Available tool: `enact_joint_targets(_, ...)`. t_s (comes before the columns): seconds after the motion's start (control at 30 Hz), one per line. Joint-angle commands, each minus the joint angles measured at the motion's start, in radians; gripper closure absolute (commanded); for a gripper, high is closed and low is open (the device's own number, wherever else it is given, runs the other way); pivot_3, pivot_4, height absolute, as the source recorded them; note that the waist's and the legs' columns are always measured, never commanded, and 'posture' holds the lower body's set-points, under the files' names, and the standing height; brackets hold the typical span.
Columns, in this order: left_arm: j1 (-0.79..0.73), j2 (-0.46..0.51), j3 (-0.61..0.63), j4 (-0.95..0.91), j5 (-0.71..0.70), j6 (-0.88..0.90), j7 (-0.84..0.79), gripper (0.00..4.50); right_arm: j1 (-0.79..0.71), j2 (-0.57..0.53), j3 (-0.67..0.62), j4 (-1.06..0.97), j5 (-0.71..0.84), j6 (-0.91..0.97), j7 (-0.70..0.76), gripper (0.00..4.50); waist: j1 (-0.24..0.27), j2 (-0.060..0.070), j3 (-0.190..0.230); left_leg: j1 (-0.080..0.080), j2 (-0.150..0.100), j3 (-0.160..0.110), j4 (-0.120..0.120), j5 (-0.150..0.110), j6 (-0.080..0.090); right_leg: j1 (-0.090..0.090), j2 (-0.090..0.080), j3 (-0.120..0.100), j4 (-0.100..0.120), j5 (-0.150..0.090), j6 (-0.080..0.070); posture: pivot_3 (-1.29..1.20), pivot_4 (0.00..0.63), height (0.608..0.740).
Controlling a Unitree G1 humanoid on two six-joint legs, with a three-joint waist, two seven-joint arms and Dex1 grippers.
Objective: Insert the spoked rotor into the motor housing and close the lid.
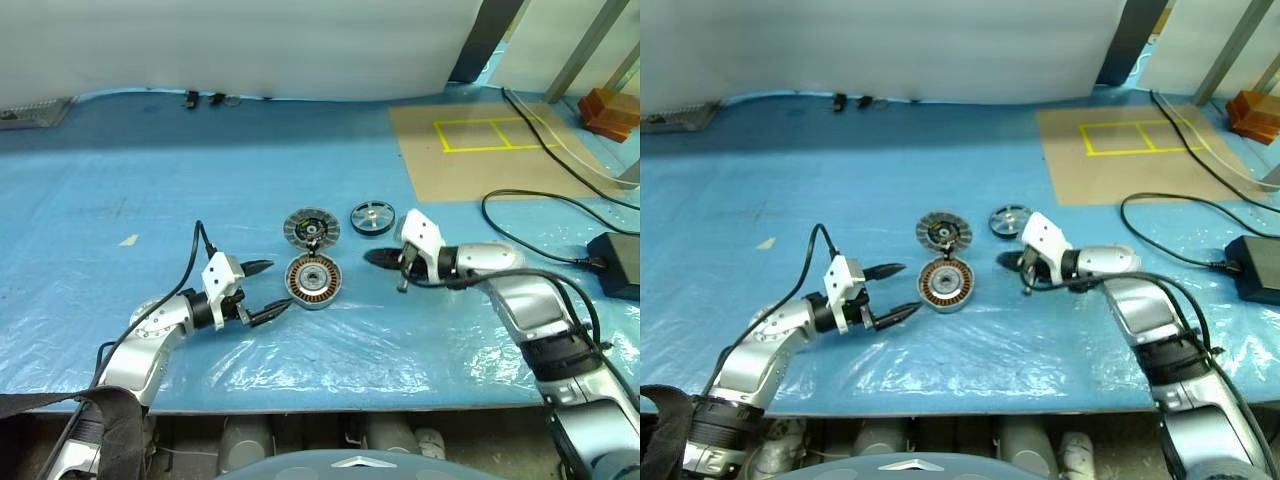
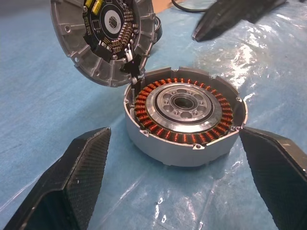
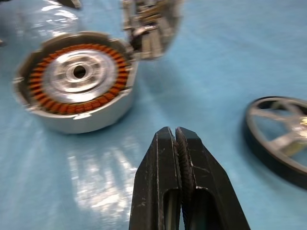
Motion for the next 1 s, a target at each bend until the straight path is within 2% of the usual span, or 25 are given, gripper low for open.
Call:
enact_joint_targets(0.03,-0.016,-0.002,0.003,0.001,0.004,-0.025,-0.006,0.00,-0.112,0.001,-0.021,0.089,-0.021,-0.014,0.002,4.02,0.002,0.000,0.000,0.000,0.000,0.000,0.000,0.000,0.000,0.000,0.000,0.000,0.000,0.000,0.000,0.00,0.150,0.740)
enact_joint_targets(0.1,-0.016,-0.003,0.002,0.004,0.005,-0.029,-0.005,0.00,-0.169,0.004,0.000,0.157,-0.045,-0.022,0.010,3.49,0.002,0.000,0.000,-0.001,0.000,0.000,0.000,0.000,0.000,0.000,0.000,0.000,0.000,0.000,0.000,0.00,0.150,0.740)
enact_joint_targets(0.43,0.000,-0.011,0.011,-0.004,0.003,-0.041,0.007,0.00,-0.438,0.054,0.102,0.557,-0.204,-0.098,0.054,0.06,0.001,0.000,0.000,-0.003,0.001,0.000,0.002,0.000,0.001,-0.001,0.000,0.000,0.002,0.000,-0.001,0.00,0.150,0.740)
enact_joint_targets(0.53,0.004,-0.019,0.021,-0.012,-0.006,-0.041,0.016,0.00,-0.523,0.083,0.111,0.685,-0.234,-0.128,0.070,0.06,0.001,0.000,0.000,-0.004,0.001,0.001,0.003,0.000,0.001,-0.003,0.000,0.000,0.003,0.000,-0.001,0.00,0.150,0.740)
enact_joint_targets(0.67,0.009,-0.019,0.024,-0.021,-0.007,-0.042,0.020,0.00,-0.600,0.104,0.132,0.825,-0.276,-0.160,0.111,0.06,0.002,0.000,0.000,-0.016,0.002,0.001,0.011,0.000,0.002,-0.016,0.000,0.000,0.012,0.000,-0.002,0.00,0.150,0.740)
enact_joint_targets(1.0,0.019,-0.027,0.028,-0.038,-0.014,-0.038,0.041,0.00,-0.693,0.153,0.126,1.011,-0.337,-0.208,0.157,0.06,0.002,0.002,0.001,-0.017,0.005,0.001,0.016,-0.003,0.006,-0.017,0.000,-0.001,0.017,0.000,-0.005,0.00,0.150,0.740)
